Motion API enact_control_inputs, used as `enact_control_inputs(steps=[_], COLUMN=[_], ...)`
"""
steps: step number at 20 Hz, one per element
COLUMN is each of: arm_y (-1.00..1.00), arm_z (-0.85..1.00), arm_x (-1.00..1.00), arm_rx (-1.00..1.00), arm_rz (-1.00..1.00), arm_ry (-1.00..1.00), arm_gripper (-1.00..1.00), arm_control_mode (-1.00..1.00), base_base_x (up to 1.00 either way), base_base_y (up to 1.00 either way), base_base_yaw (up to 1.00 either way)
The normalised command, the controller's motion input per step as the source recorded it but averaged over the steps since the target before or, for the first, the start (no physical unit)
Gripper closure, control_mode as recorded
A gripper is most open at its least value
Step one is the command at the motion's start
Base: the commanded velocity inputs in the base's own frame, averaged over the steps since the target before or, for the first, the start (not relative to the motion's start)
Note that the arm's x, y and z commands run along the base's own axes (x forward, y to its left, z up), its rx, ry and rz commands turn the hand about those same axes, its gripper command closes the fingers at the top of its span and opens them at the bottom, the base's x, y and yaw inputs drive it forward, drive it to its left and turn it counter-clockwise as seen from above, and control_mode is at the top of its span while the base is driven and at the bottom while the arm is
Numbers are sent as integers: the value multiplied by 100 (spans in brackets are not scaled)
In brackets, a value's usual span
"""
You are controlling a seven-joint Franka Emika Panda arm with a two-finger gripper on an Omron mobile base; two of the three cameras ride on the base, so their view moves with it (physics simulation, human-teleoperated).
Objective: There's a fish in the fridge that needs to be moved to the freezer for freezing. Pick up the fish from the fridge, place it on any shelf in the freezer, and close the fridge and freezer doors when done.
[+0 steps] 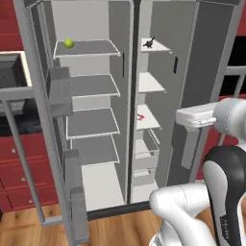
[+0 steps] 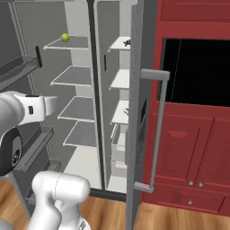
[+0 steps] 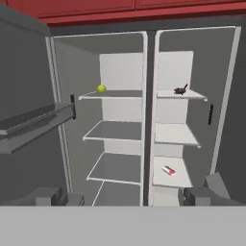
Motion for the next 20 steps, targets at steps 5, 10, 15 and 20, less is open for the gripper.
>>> enact_control_inputs(steps=[5, 10, 15, 20], arm_y=[0, 0, 0, 0], arm_z=[0, 0, 0, 0], arm_x=[0, 0, 0, 0], arm_rx=[0, 0, 0, 0], arm_rz=[0, 0, 0, 0], arm_ry=[0, 0, 0, 0], arm_gripper=[-100, -100, -100, -100], arm_control_mode=[100, 100, 100, 100], base_base_x=[-14, 2, 32, -1], base_base_y=[54, 10, 8, 13], base_base_yaw=[0, 0, 0, 0])
